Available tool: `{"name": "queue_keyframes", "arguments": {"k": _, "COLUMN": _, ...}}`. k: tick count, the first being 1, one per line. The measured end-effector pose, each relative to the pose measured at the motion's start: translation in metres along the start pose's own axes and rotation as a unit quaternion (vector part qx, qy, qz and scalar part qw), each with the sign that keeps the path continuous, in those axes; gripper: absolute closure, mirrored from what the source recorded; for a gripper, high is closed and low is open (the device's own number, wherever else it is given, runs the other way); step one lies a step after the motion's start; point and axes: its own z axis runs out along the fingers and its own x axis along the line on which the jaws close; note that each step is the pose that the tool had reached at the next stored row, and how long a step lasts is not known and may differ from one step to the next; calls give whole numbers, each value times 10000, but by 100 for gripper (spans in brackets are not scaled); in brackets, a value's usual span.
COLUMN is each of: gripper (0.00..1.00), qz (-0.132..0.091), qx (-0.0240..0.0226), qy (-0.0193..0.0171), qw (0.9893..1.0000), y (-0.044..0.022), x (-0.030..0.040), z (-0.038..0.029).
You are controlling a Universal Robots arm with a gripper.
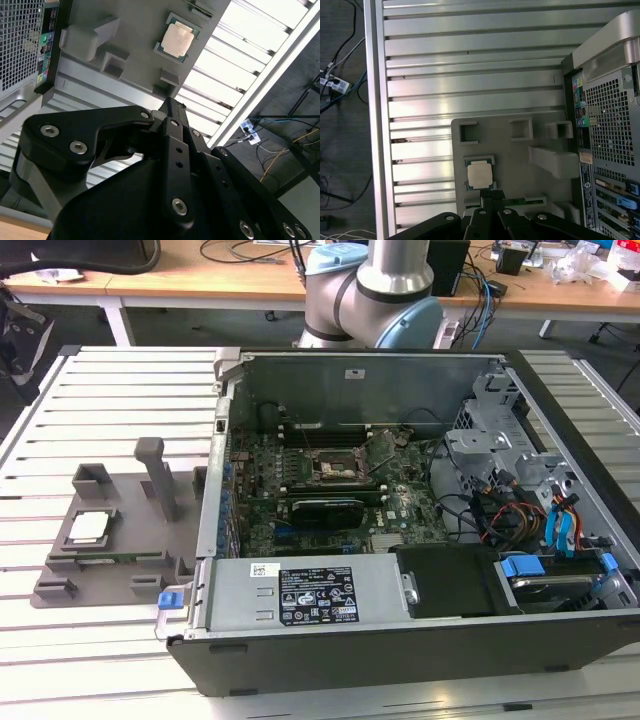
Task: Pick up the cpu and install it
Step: 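Reach for the cpu, then pick up the cpu and move it towards the insertion slot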
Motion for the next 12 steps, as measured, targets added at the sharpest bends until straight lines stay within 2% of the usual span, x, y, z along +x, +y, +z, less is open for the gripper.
{"name": "queue_keyframes", "arguments": {"k": 12, "gripper": 89, "qz": 0, "qx": 0, "qy": 0, "qw": 10000, "y": -1, "x": 14, "z": -1}}
